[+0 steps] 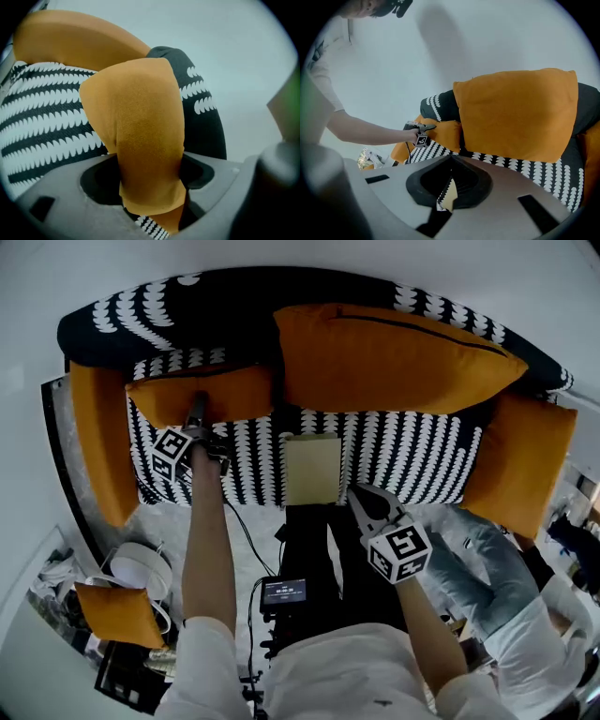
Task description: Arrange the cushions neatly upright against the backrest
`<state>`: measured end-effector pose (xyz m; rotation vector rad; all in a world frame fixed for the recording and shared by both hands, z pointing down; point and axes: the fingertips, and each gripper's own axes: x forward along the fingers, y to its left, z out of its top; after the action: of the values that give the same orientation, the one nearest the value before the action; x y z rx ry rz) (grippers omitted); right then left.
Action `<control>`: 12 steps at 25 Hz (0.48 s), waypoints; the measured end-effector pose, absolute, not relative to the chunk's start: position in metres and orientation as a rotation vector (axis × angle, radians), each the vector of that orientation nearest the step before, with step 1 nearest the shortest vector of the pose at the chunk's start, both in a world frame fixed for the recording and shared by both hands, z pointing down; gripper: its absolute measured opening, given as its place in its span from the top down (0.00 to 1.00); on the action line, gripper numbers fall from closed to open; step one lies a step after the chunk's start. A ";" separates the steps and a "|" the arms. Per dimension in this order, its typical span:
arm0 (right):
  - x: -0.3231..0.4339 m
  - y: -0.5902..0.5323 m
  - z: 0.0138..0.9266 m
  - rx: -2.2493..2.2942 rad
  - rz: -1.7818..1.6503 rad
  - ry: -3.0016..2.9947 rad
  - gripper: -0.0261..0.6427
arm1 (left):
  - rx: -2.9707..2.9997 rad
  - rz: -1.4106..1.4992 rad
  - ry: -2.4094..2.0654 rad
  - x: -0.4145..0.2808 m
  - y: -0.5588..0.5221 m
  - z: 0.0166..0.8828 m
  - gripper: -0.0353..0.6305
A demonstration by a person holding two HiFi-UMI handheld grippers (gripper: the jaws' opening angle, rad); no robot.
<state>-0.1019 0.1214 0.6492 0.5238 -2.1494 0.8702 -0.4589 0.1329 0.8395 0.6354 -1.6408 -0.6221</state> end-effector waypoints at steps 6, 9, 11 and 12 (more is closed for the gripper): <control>-0.077 0.140 0.642 0.473 0.856 -2.183 0.95 | 0.688 -0.543 -1.677 -0.432 0.194 0.803 0.40; -0.062 0.152 0.636 0.437 0.827 -2.197 0.95 | 0.689 -0.548 -1.690 -0.412 0.224 0.783 0.40; -0.050 0.159 0.630 0.418 0.811 -2.212 0.95 | 0.688 -0.546 -1.702 -0.398 0.244 0.769 0.40; -0.045 0.162 0.626 0.408 0.804 -2.220 0.95 | 0.687 -0.544 -1.708 -0.390 0.254 0.761 0.40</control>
<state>-0.0447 0.1621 0.6264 0.4078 -2.2195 0.8044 -0.3902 0.2543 0.7614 0.6867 -1.7078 -0.5442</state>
